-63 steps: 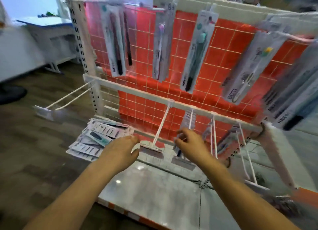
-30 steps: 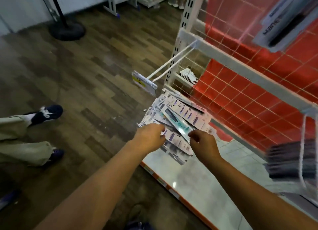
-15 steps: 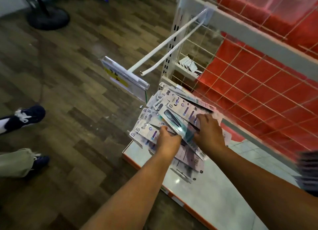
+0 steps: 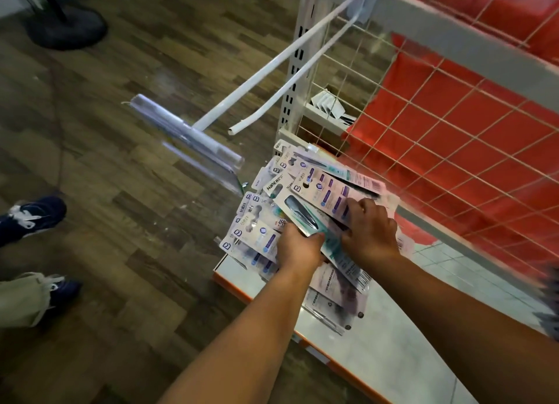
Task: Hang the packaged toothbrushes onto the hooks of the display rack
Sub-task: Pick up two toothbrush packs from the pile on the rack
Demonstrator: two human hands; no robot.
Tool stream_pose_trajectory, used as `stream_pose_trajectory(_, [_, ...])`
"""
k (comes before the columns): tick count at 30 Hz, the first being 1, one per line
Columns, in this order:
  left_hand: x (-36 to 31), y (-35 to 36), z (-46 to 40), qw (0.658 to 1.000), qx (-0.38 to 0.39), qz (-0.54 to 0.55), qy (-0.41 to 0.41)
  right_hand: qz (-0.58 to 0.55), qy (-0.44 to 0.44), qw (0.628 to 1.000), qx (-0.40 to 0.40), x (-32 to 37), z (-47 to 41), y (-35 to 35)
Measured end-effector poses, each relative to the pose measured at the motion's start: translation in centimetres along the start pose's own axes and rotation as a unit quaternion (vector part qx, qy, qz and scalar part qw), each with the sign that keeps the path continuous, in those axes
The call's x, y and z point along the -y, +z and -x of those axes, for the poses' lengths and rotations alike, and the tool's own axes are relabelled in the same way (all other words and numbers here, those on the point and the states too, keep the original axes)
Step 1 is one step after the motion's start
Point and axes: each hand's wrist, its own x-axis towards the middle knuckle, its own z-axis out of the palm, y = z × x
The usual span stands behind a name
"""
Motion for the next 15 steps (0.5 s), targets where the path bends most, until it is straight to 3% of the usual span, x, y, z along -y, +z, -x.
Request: stream_pose_trajectory(15, [-0.2,-0.7,1.5,0.996,0.033,0.084,0.022,-0.055,-0.027,0.998,0.017,0.8,1.2,-2.6])
